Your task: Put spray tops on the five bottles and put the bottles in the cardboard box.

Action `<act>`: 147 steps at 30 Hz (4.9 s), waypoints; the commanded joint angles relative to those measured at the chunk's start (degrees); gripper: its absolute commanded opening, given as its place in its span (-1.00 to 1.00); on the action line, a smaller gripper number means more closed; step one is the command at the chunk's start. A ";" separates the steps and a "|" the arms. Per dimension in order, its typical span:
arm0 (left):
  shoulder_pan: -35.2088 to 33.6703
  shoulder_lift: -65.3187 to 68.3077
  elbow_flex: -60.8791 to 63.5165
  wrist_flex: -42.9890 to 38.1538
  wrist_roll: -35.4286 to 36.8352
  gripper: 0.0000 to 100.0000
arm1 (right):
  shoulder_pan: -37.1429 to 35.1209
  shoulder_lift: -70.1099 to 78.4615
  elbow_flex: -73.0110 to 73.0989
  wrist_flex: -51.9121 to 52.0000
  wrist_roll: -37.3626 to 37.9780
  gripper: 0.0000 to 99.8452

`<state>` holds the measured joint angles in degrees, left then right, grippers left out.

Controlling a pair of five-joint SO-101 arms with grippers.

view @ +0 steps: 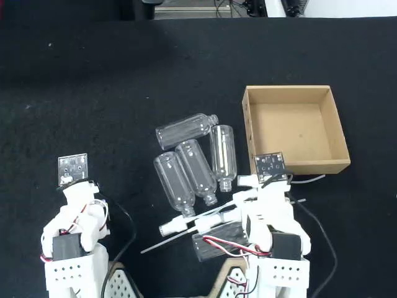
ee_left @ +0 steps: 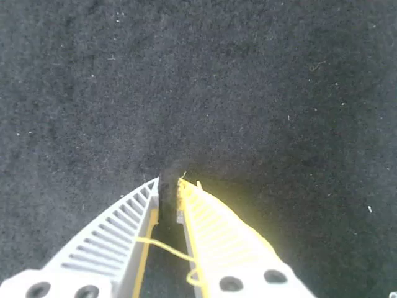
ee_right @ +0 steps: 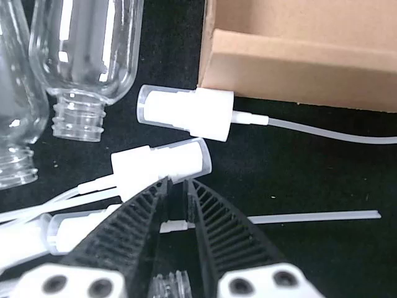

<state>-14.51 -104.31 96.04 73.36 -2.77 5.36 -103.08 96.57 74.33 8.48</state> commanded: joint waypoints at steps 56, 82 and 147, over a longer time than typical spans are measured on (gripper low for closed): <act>-0.48 -0.53 1.27 -0.26 0.44 -0.91 | -6.77 26.59 -54.99 13.71 28.40 -0.89; -0.22 -0.53 1.27 -0.26 0.70 -0.91 | -40.62 46.99 -37.23 19.25 56.97 -0.51; -0.22 -0.53 1.27 -0.26 0.70 -0.91 | -49.93 66.77 -32.04 3.69 44.57 -0.56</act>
<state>-14.59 -104.31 96.04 73.36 -2.59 -44.48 -34.07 63.69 81.45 53.49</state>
